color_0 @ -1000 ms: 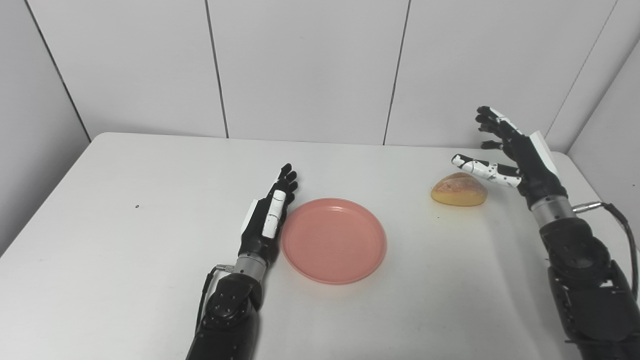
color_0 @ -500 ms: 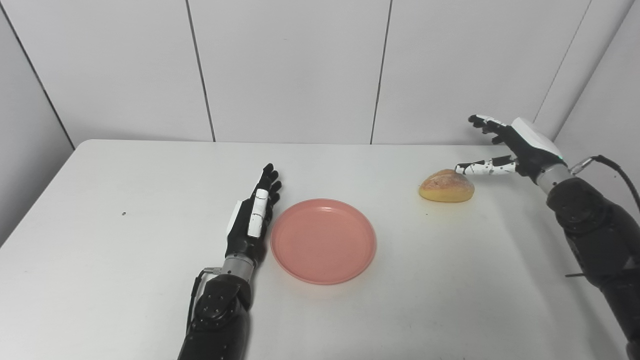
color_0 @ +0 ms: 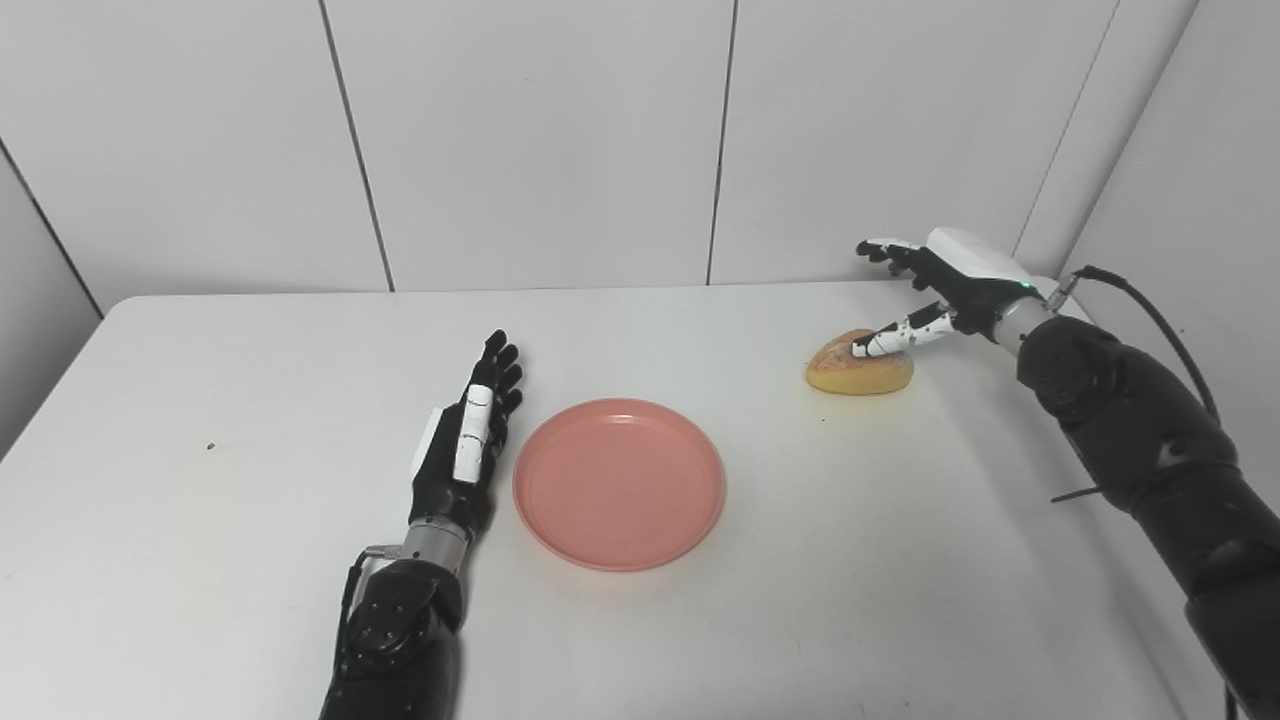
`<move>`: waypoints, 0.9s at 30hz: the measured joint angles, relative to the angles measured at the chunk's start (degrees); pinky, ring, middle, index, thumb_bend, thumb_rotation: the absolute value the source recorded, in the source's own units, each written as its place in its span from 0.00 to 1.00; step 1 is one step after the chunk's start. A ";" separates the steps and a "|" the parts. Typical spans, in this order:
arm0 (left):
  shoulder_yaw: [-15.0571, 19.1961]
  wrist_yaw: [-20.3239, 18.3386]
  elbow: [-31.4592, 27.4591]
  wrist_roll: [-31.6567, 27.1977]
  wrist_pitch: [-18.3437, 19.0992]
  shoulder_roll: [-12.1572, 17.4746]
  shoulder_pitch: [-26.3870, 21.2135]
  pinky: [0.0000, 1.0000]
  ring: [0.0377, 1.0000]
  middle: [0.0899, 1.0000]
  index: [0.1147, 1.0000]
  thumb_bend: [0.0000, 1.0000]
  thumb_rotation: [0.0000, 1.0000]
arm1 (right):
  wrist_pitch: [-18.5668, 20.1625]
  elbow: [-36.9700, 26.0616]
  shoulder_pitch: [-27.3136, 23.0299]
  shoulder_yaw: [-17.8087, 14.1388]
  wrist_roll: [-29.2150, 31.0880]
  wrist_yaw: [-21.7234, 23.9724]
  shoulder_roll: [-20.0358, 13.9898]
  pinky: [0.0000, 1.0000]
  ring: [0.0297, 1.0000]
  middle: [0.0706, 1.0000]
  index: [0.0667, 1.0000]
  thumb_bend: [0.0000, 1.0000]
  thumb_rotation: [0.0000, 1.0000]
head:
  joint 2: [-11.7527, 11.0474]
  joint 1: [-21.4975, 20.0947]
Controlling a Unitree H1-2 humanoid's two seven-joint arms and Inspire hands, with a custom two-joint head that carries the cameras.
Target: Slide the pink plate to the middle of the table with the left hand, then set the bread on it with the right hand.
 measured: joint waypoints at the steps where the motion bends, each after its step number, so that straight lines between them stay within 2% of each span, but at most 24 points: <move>1: 0.06 -0.08 -0.02 -0.14 0.00 0.04 0.02 1.00 1.00 1.00 1.00 0.80 0.97 | 0.15 0.00 -0.14 0.34 -0.21 0.46 0.24 0.75 0.86 0.89 0.88 0.94 0.41 | -0.09 -0.35; 4: 0.11 -0.32 -0.13 -0.68 0.00 0.14 0.09 1.00 1.00 1.00 1.00 0.80 0.97 | 1.04 0.02 -0.28 0.78 -0.84 1.43 1.21 0.76 0.87 0.89 0.88 0.93 0.41 | -0.44 -0.80; 8: 0.28 -1.07 -0.40 -1.70 0.14 0.50 0.22 1.00 1.00 1.00 1.00 0.80 0.97 | 2.79 0.01 -0.29 0.93 -1.10 1.70 2.47 0.76 0.87 0.90 0.89 0.92 0.42 | 0.26 -2.64; 15: 0.63 -2.22 -0.57 -2.44 0.15 1.71 0.37 1.00 1.00 1.00 1.00 0.79 0.96 | 3.78 0.02 -0.50 2.05 -2.65 1.86 2.59 0.75 0.86 0.90 0.88 0.94 0.42 | 0.44 -4.83; 27: 0.80 -2.60 -0.56 -3.20 0.14 1.90 0.37 1.00 1.00 1.00 1.00 0.80 0.94 | 3.79 2.10 -1.25 4.70 -3.88 3.38 2.95 0.73 0.84 0.87 0.87 0.97 0.36 | 0.62 -5.19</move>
